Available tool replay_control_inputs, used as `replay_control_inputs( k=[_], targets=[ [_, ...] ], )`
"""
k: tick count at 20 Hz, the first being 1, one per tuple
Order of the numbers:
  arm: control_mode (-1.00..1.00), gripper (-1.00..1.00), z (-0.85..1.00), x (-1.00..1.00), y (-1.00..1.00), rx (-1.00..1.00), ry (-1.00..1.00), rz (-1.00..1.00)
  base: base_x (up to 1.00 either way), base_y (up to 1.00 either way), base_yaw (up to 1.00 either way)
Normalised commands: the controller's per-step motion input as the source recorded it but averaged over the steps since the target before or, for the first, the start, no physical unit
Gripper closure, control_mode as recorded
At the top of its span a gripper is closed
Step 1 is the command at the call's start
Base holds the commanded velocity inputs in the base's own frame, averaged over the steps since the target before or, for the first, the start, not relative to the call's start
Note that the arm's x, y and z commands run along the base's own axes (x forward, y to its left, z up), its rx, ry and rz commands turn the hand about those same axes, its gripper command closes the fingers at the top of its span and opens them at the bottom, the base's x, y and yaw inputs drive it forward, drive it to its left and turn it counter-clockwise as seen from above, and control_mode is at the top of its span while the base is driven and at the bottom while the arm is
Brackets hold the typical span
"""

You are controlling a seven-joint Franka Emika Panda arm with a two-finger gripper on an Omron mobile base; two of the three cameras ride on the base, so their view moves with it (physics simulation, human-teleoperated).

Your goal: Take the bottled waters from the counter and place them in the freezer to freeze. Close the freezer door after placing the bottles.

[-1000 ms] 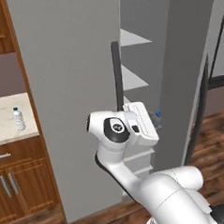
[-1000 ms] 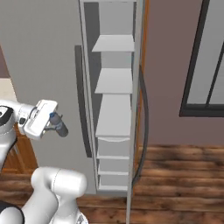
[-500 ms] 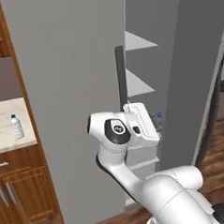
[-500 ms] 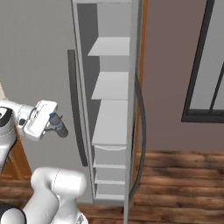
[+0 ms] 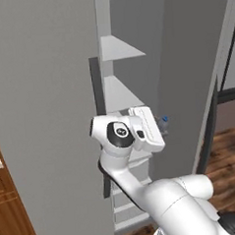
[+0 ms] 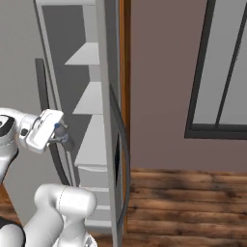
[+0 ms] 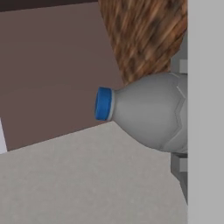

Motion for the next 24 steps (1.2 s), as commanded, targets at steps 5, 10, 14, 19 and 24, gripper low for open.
replay_control_inputs(
  k=[5, 10, 14, 19, 24],
  targets=[
    [1.0, 1.0, 0.0, 0.0, 0.0, 0.0, 0.0, 0.0, 0.67, -0.35, 0.0],
    [-1.0, 1.0, 0.16, 0.16, -0.08, 0.0, 0.0, 0.04, 0.41, -0.16, 0.0],
    [-1.0, 1.0, 0.62, 0.37, -0.07, -0.05, 0.03, 0.18, 0.0, 0.0, 0.0],
    [-1.0, 1.0, 0.85, 0.38, 0.02, -0.15, 0.12, 0.2, 0.0, 0.0, 0.0],
    [-1.0, 1.0, 0.82, 0.27, 0.0, -0.12, 0.16, 0.25, 0.0, 0.0, 0.0]
  ],
)
